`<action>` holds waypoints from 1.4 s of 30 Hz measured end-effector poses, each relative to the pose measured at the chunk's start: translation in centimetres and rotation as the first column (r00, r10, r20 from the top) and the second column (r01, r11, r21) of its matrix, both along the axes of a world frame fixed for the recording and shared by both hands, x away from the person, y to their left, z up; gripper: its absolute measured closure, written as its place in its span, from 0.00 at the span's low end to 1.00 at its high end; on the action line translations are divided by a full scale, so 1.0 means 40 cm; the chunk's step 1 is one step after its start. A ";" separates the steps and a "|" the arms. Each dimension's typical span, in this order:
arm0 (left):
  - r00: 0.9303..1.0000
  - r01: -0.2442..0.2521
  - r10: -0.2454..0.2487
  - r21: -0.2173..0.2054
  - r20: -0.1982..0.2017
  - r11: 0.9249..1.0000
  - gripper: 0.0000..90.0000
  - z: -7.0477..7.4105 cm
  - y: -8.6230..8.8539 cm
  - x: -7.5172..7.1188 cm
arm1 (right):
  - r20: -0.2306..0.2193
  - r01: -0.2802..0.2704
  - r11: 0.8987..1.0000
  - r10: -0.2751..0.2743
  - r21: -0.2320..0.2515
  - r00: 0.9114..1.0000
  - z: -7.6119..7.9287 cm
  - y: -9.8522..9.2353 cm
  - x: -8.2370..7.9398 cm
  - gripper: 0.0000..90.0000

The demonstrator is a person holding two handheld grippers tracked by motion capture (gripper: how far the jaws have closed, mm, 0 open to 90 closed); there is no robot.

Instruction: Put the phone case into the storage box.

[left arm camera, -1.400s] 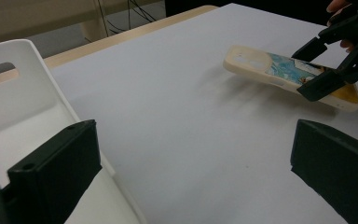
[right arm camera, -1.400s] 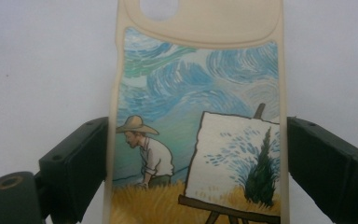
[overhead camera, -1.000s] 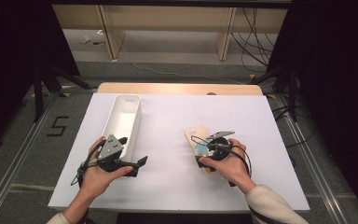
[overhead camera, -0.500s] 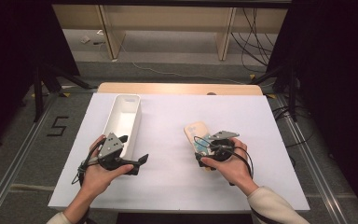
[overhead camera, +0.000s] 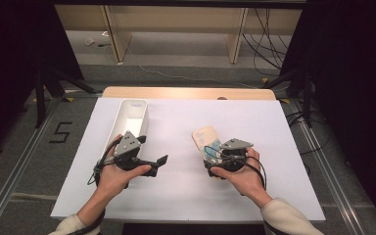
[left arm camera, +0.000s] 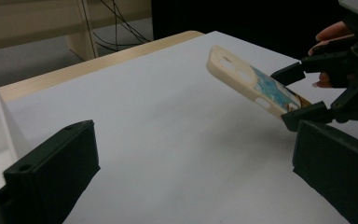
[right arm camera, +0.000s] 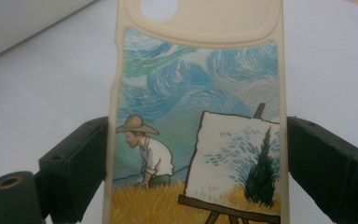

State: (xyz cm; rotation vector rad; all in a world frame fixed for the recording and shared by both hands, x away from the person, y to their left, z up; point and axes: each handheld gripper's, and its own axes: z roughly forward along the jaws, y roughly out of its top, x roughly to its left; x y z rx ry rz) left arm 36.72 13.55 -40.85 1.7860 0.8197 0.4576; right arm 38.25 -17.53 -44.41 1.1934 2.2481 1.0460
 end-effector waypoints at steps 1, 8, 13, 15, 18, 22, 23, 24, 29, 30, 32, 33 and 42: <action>1.000 0.002 -0.002 0.002 0.002 1.000 0.00 0.003 -0.007 0.004 | 0.004 -0.002 1.000 0.002 0.000 1.000 0.000 0.001 -0.001 0.13; 1.000 0.025 -0.025 -0.014 -0.006 1.000 0.00 0.023 -0.055 0.031 | 0.024 -0.011 1.000 0.011 0.018 1.000 0.002 0.007 -0.008 0.13; 0.999 0.051 -0.051 -0.026 -0.006 0.998 0.00 0.037 -0.090 0.049 | 0.031 -0.017 1.000 0.017 0.024 0.999 0.002 0.013 -0.011 0.12; 0.998 0.060 -0.060 -0.030 -0.008 0.998 0.00 0.040 -0.104 0.055 | 0.038 -0.020 1.000 0.019 0.024 0.999 0.002 0.014 -0.012 0.13; 0.997 0.072 -0.072 -0.036 -0.010 0.997 0.00 0.045 -0.123 0.065 | 0.043 -0.022 0.999 0.021 0.025 0.999 0.002 0.016 -0.012 0.12; 0.997 0.077 -0.078 -0.044 -0.028 0.996 0.01 0.045 -0.146 0.079 | 0.050 -0.022 0.999 0.020 0.030 0.999 0.003 0.019 -0.014 0.13; 0.996 0.078 -0.079 -0.042 -0.033 0.996 0.01 0.044 -0.149 0.083 | 0.052 -0.023 0.999 0.022 0.031 0.998 0.003 0.020 -0.014 0.13; 0.996 0.076 -0.078 -0.043 -0.040 0.996 0.02 0.042 -0.153 0.088 | 0.053 -0.025 0.999 0.023 0.032 0.998 0.003 0.021 -0.014 0.13; 0.995 0.068 -0.071 -0.051 -0.068 0.996 0.04 0.036 -0.169 0.108 | 0.059 -0.028 0.999 0.026 0.034 0.998 0.005 0.024 -0.017 0.13; 0.995 0.066 -0.069 -0.051 -0.074 0.997 0.05 0.035 -0.172 0.111 | 0.060 -0.028 0.999 0.026 0.037 0.998 0.005 0.025 -0.018 0.13; 0.994 0.063 -0.068 -0.055 -0.082 0.996 0.06 0.033 -0.179 0.116 | 0.067 -0.031 0.999 0.028 0.038 0.997 0.007 0.027 -0.019 0.13; 0.994 0.064 -0.069 -0.055 -0.086 0.996 0.07 0.033 -0.182 0.118 | 0.068 -0.033 0.999 0.031 0.037 0.997 0.007 0.027 -0.019 0.13; 0.991 0.068 -0.070 -0.013 -0.117 0.998 0.14 0.049 -0.214 0.155 | 0.090 -0.057 0.998 0.055 0.026 0.994 0.010 0.037 -0.030 0.13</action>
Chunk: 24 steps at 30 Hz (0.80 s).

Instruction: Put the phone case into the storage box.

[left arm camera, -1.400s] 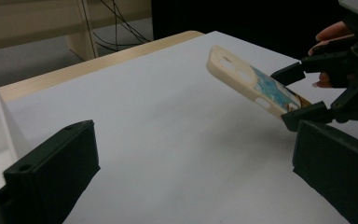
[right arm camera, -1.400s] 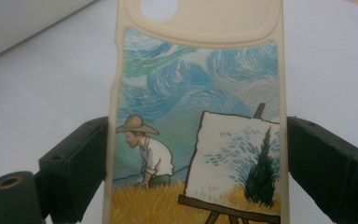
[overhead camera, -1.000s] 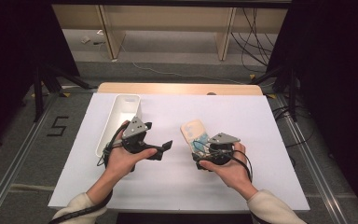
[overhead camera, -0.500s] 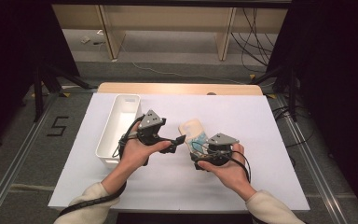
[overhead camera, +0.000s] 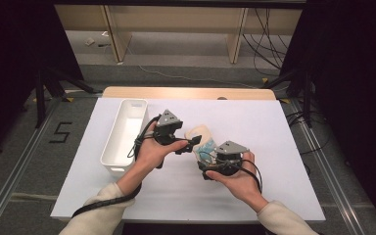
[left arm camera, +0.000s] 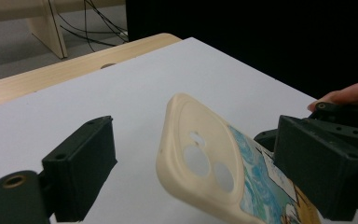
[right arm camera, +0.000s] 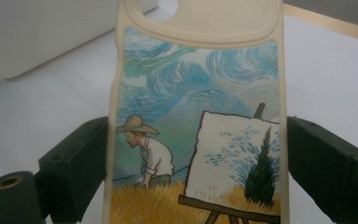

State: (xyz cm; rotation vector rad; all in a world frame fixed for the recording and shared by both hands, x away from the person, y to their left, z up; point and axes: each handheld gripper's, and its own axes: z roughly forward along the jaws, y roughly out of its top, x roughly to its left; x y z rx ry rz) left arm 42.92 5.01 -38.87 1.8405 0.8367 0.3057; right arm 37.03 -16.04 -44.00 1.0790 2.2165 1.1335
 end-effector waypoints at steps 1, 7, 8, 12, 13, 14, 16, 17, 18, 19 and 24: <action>1.000 -0.004 0.004 0.005 -0.006 1.000 0.16 0.003 -0.005 0.006 | 0.000 -0.001 1.000 0.001 0.000 1.000 0.001 0.001 -0.001 0.13; 0.998 0.012 -0.010 0.037 -0.055 0.999 0.19 0.011 -0.034 0.034 | 0.007 -0.007 1.000 0.007 -0.009 1.000 0.004 0.004 -0.006 0.13; 0.998 0.013 -0.010 0.049 -0.068 0.999 0.19 0.010 -0.038 0.038 | 0.008 -0.007 1.000 0.007 -0.008 1.000 0.005 0.004 -0.006 0.13; 0.996 0.011 -0.007 0.053 -0.084 0.999 0.22 0.008 -0.050 0.049 | 0.016 -0.017 1.000 0.017 -0.022 1.000 0.005 0.005 -0.009 0.13; 0.996 0.008 -0.003 0.055 -0.090 0.998 0.23 0.008 -0.052 0.053 | 0.016 -0.018 1.000 0.018 -0.021 1.000 0.005 0.006 -0.010 0.13; 0.995 0.007 -0.001 0.056 -0.095 0.998 0.25 0.008 -0.053 0.057 | 0.020 -0.021 1.000 0.021 -0.023 1.000 0.005 0.007 -0.010 0.13; 0.994 0.004 0.001 0.050 -0.111 0.999 0.28 0.006 -0.054 0.063 | 0.021 -0.022 0.999 0.023 -0.023 1.000 0.007 0.009 -0.012 0.13; 0.993 0.005 0.001 0.049 -0.122 0.999 0.28 0.005 -0.055 0.065 | 0.029 -0.025 0.999 0.026 -0.025 0.999 0.008 0.009 -0.012 0.13; 0.991 0.006 0.001 0.053 -0.134 0.999 0.29 0.005 -0.054 0.066 | 0.036 -0.026 0.999 0.027 -0.025 0.999 0.009 0.009 -0.012 0.13; 0.990 0.001 0.006 0.051 -0.143 0.999 0.30 0.004 -0.054 0.067 | 0.040 -0.026 0.999 0.027 -0.027 0.999 0.010 0.009 -0.012 0.13; 0.983 -0.006 0.013 0.040 -0.181 0.999 0.33 -0.001 -0.055 0.068 | 0.046 -0.025 0.999 0.026 -0.030 0.999 0.010 0.008 -0.012 0.13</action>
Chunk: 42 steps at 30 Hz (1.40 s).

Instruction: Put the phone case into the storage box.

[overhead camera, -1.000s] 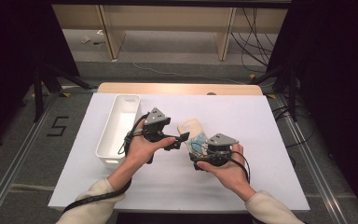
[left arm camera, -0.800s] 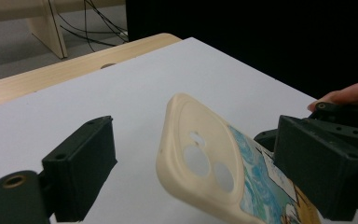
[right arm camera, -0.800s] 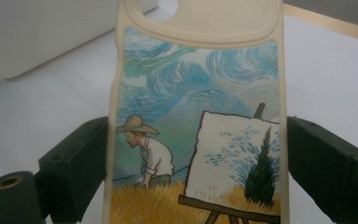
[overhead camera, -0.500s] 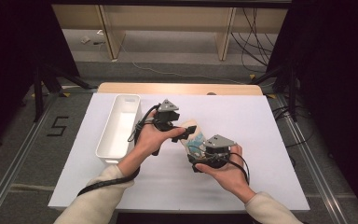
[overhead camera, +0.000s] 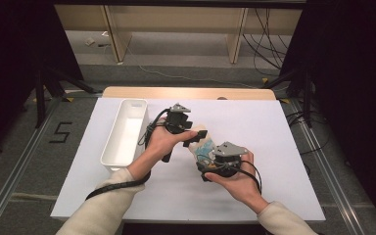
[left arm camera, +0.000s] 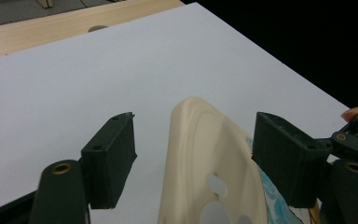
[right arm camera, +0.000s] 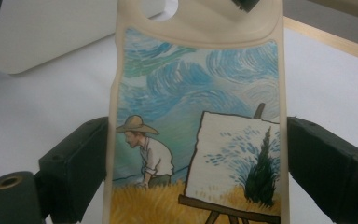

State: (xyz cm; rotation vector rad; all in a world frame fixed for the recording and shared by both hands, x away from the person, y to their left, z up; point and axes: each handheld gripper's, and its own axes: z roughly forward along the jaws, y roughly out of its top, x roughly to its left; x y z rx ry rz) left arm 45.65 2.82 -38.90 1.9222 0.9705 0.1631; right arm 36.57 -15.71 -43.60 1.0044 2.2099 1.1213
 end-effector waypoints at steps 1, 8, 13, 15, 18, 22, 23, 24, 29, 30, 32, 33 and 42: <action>1.000 -0.001 0.001 0.000 -0.004 1.000 0.34 -0.001 0.000 0.001 | 0.003 -0.001 1.000 0.001 -0.001 1.000 0.001 0.000 0.000 0.13; 1.000 -0.003 0.003 -0.014 -0.022 1.000 0.40 -0.001 -0.001 0.006 | 0.014 -0.001 1.000 0.001 -0.003 1.000 0.004 0.001 -0.001 0.13; 1.000 0.003 -0.004 -0.018 -0.030 1.000 0.45 0.000 -0.006 0.004 | 0.023 -0.003 1.000 0.003 -0.007 1.000 0.004 0.001 -0.002 0.13; 0.999 0.011 -0.011 -0.020 -0.031 1.000 0.47 -0.001 -0.009 0.002 | 0.026 -0.003 1.000 0.003 -0.008 1.000 0.004 0.001 -0.001 0.13; 0.999 0.018 -0.019 -0.023 -0.028 1.000 0.51 -0.003 -0.012 -0.002 | 0.028 -0.003 1.000 0.003 -0.016 1.000 0.004 0.001 -0.002 0.13; 0.999 0.021 -0.022 -0.028 -0.034 0.999 0.54 -0.002 -0.010 -0.002 | 0.029 -0.005 1.000 0.006 -0.023 1.000 0.002 0.001 -0.001 0.13; 0.999 0.023 -0.024 -0.032 -0.032 0.999 0.55 0.000 -0.008 -0.002 | 0.031 -0.006 1.000 0.007 -0.025 1.000 0.003 0.001 -0.002 0.13; 0.999 0.026 -0.027 -0.034 -0.033 0.999 0.56 0.002 -0.007 -0.002 | 0.033 -0.006 1.000 0.007 -0.025 0.999 0.003 0.002 -0.002 0.13; 0.999 0.039 -0.040 -0.044 -0.021 0.998 0.60 0.007 -0.005 -0.002 | 0.036 -0.004 1.000 0.005 -0.025 0.999 0.003 0.002 -0.002 0.12; 0.999 0.045 -0.046 -0.045 -0.020 0.998 0.61 0.008 -0.004 -0.002 | 0.036 -0.004 1.000 0.005 -0.028 0.999 0.002 0.001 -0.001 0.12; 0.998 0.052 -0.053 -0.050 -0.018 0.997 0.62 0.008 -0.003 -0.001 | 0.036 -0.004 1.000 0.005 -0.030 0.999 0.002 0.001 -0.001 0.12; 0.998 0.055 -0.056 -0.053 -0.018 0.997 0.63 0.009 -0.002 -0.001 | 0.037 -0.004 0.999 0.006 -0.032 0.999 0.002 0.001 0.000 0.12; 0.997 0.066 -0.068 -0.078 -0.022 0.995 0.85 0.021 0.000 -0.004 | 0.048 -0.067 0.996 0.069 -0.058 0.996 0.006 -0.002 -0.003 0.55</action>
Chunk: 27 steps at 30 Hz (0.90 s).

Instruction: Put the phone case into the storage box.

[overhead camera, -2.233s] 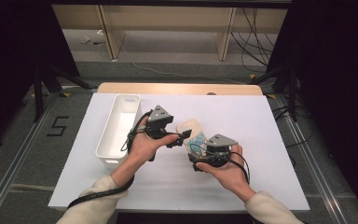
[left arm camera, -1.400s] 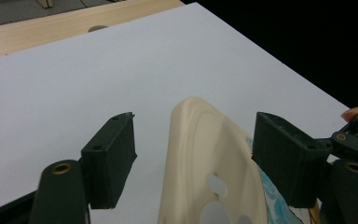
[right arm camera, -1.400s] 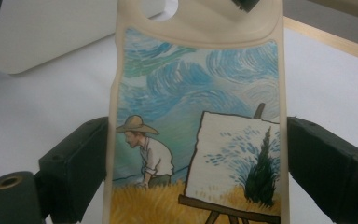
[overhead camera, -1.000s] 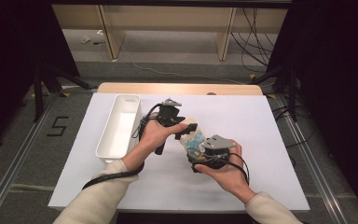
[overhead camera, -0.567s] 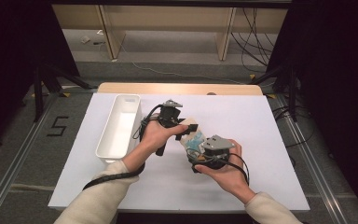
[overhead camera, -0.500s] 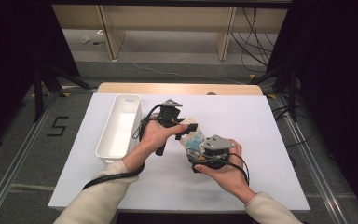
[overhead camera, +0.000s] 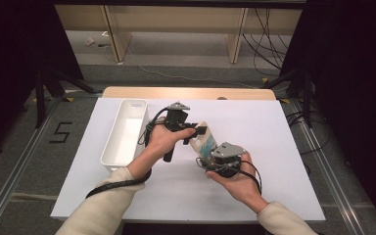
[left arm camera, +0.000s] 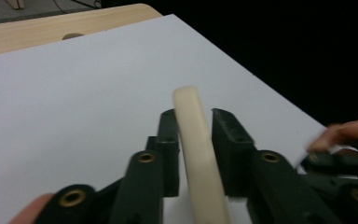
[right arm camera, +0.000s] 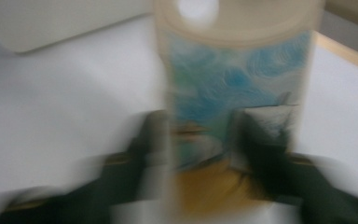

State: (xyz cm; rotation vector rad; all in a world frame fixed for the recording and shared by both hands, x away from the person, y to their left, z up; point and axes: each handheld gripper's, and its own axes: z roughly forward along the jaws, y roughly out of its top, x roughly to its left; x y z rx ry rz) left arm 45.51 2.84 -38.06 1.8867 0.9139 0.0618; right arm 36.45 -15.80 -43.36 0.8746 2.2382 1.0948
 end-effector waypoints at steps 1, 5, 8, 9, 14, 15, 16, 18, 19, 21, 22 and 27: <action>1.000 0.009 -0.009 -0.019 -0.011 1.000 0.87 0.000 0.000 -0.001 | 0.010 0.010 1.000 -0.009 -0.010 1.000 0.004 0.003 -0.001 0.52; 0.999 0.034 -0.034 0.006 0.032 0.999 0.87 0.005 -0.006 -0.014 | 0.011 0.025 1.000 -0.026 0.006 1.000 0.013 -0.011 0.008 0.48; 0.999 0.037 -0.037 0.008 0.038 0.999 0.88 0.013 -0.004 -0.015 | -0.003 0.043 0.999 -0.043 0.028 0.999 0.015 -0.023 0.013 0.44; 0.998 0.039 -0.039 0.009 0.039 0.999 0.88 0.017 -0.002 -0.015 | 0.001 0.048 0.998 -0.048 0.032 0.999 0.018 -0.026 0.014 0.43; 0.997 0.055 -0.055 0.006 0.054 0.998 0.88 0.033 0.006 -0.019 | -0.003 0.064 0.997 -0.064 0.052 0.998 0.025 -0.042 0.021 0.40; 0.997 0.057 -0.057 0.006 0.058 0.998 0.88 0.036 0.007 -0.020 | -0.005 0.068 0.996 -0.068 0.055 0.998 0.026 -0.045 0.023 0.40; 0.996 0.059 -0.060 0.007 0.062 0.998 0.88 0.038 0.009 -0.021 | -0.009 0.069 0.996 -0.068 0.056 0.998 0.026 -0.047 0.025 0.39; 0.996 0.066 -0.066 0.012 0.065 0.998 0.88 0.042 0.012 -0.023 | -0.009 0.071 0.996 -0.070 0.058 0.997 0.027 -0.052 0.027 0.38; 0.995 0.070 -0.070 0.013 0.066 0.997 0.88 0.043 0.013 -0.024 | -0.011 0.073 0.996 -0.072 0.059 0.997 0.027 -0.054 0.028 0.38; 0.995 0.079 -0.080 0.019 0.067 0.997 0.88 0.045 0.017 -0.027 | -0.014 0.072 0.996 -0.071 0.061 0.997 0.026 -0.057 0.030 0.36; 0.994 0.085 -0.087 0.020 0.069 0.996 0.88 0.046 0.018 -0.028 | -0.013 0.070 0.996 -0.070 0.061 0.997 0.026 -0.059 0.031 0.36; 0.989 0.129 -0.132 0.037 0.068 0.991 0.88 0.052 0.025 -0.033 | -0.012 0.051 0.997 -0.050 0.055 0.999 0.024 -0.069 0.039 0.35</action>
